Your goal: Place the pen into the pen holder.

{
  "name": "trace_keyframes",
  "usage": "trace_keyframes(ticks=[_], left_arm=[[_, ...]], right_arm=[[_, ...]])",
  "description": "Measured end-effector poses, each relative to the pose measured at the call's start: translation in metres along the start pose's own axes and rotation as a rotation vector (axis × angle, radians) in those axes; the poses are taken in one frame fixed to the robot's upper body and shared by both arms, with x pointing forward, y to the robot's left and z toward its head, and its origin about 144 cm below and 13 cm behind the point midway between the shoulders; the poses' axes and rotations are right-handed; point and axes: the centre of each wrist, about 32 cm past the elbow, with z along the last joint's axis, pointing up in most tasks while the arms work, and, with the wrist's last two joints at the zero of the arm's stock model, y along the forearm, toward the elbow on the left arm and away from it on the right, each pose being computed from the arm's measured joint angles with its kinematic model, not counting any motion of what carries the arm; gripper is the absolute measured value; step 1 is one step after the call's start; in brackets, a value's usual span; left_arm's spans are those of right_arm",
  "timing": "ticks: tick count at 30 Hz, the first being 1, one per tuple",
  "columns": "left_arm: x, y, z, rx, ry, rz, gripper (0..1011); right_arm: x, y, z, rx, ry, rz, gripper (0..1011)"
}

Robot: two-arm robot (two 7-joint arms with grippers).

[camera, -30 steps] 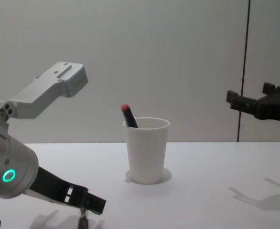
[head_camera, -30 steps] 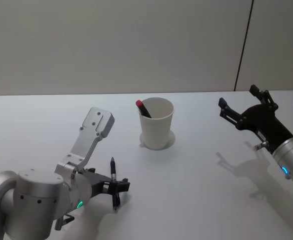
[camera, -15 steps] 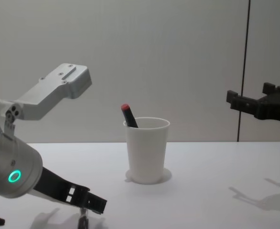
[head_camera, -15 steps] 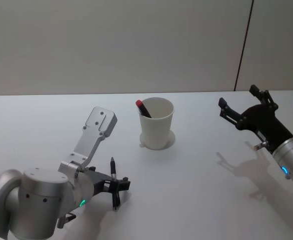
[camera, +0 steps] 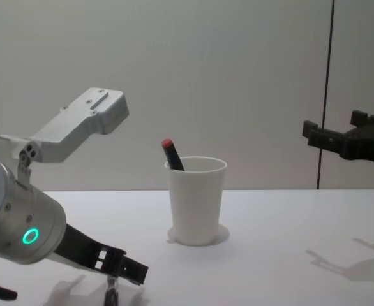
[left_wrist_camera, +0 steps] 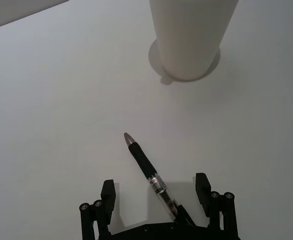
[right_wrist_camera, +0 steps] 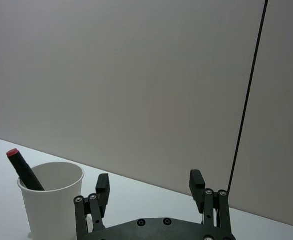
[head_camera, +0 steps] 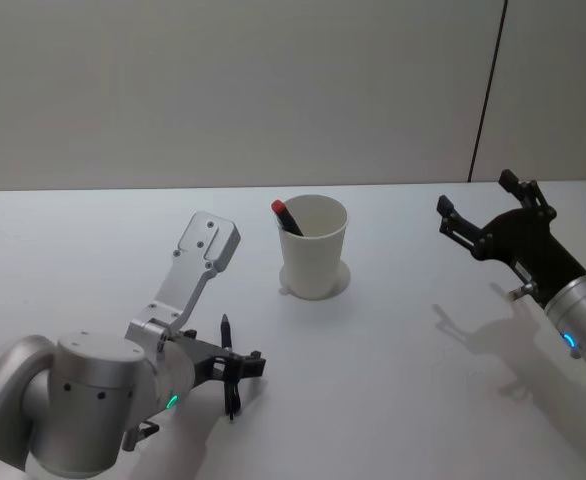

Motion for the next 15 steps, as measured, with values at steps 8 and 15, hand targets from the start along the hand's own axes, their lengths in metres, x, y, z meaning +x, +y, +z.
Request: trace_keyframes(ticks=[8,15], left_arm=[[-0.0001,-0.0034,0.0014,0.003,-0.002,-0.007,1001],[0.0001,-0.0059,0.0019,0.005,-0.001,-0.014,1001]], right_arm=[[0.0000,0.0000,0.0000,0.000,0.000,0.000,1002],[0.0000,0.0000,0.0000,0.000,0.000,0.000,1002]])
